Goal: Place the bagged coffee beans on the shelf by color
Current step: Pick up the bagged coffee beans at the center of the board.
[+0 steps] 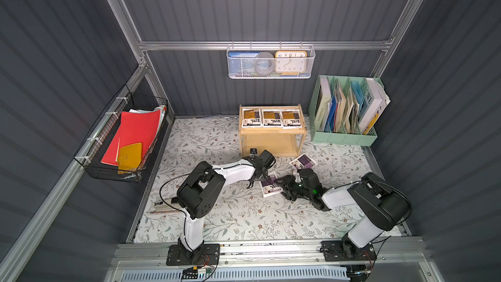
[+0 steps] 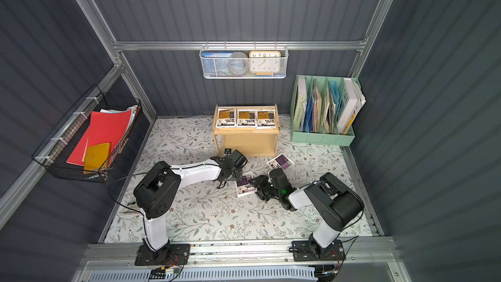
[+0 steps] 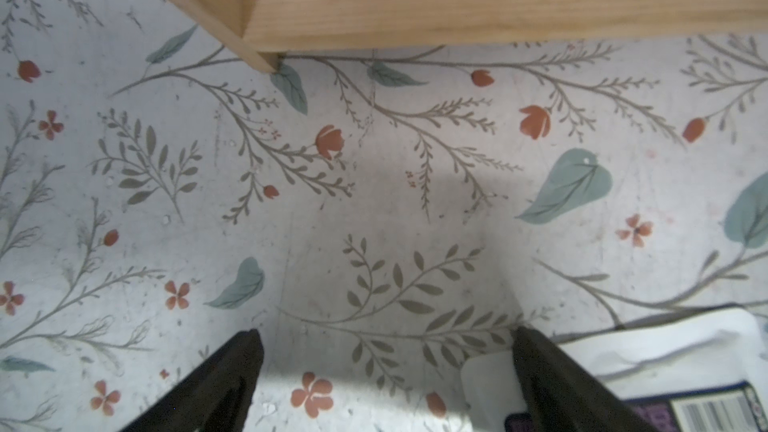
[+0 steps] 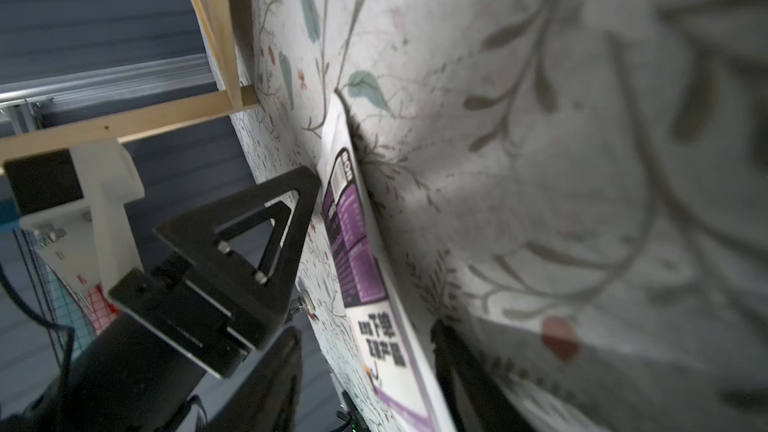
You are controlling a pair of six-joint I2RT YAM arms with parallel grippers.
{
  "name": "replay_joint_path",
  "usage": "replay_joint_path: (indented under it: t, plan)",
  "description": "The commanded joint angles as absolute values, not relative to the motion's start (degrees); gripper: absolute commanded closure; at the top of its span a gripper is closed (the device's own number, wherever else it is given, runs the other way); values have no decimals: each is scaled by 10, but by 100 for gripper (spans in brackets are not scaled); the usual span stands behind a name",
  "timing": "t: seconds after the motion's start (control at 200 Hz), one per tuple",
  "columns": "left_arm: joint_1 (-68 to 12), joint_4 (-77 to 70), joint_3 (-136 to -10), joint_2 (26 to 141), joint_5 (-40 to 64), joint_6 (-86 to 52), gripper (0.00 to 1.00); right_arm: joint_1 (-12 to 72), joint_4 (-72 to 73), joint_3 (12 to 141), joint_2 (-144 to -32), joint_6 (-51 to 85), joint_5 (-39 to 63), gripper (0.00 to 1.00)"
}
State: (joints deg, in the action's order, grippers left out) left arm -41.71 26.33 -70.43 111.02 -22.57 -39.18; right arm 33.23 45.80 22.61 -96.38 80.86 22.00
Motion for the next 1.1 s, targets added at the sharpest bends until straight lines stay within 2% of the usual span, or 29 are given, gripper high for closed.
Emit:
replay_joint_path:
  t: [0.0,0.095,0.365,0.79,1.096]
  plan:
    - [-420,300,-704,1130,-228,-390,0,337,432,207,-1014,832,213,58]
    - [-421,300,-703,1128,-228,-392,0,339,462,206,-1032,842,219,71]
    - [-421,297,-700,1093,-226,-420,0,344,486,189,-1026,853,216,94]
    - [-415,329,-726,995,-221,-447,0,354,428,173,-928,836,205,100]
    - [-360,311,-677,879,-200,-471,0,363,359,180,-826,812,181,100]
